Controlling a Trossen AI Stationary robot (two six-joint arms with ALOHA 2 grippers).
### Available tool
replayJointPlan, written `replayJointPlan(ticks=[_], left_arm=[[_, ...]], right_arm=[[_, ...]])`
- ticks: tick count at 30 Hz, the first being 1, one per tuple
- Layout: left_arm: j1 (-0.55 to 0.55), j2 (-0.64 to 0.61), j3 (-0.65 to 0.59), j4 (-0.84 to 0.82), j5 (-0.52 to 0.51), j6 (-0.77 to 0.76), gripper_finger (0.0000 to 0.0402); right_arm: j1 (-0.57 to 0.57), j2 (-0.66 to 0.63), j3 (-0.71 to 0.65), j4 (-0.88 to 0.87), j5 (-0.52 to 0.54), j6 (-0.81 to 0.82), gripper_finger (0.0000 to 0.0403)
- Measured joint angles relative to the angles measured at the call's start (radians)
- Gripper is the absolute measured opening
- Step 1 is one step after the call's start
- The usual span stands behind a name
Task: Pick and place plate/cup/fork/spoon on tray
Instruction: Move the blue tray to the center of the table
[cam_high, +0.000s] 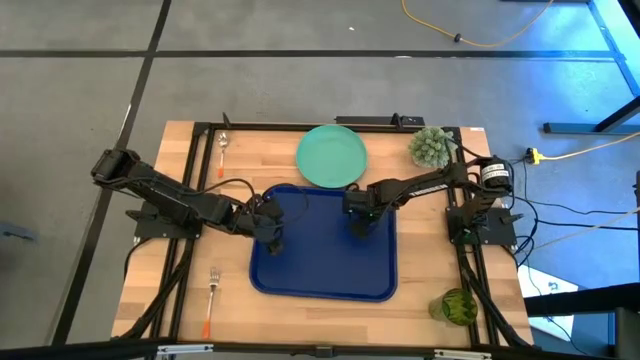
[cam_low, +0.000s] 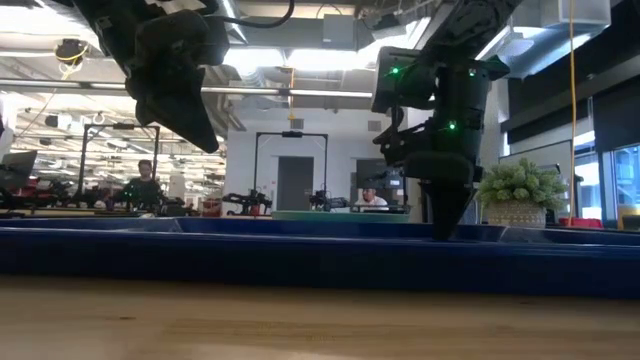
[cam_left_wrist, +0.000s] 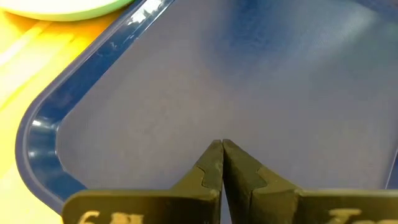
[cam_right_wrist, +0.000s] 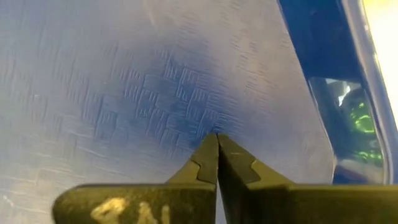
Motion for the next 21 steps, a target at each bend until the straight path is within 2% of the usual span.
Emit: replayJointPlan(ticks=[8,14,21], left_arm=[[0.0,0.0,0.0,0.0,0.0,0.0,0.0],[0.0,0.0,0.0,0.0,0.0,0.0,0.0],[0.0,0.0,0.0,0.0,0.001,0.0,0.0]], right_arm=[[0.0,0.001,0.0,0.001,0.023,-0.079,0.0004],[-0.001,0.004,-0.002,0.002,0.12,-0.098,0.0004],[0.021,0.004,0.021,-0.02,0.061,-0.107,0.0004]])
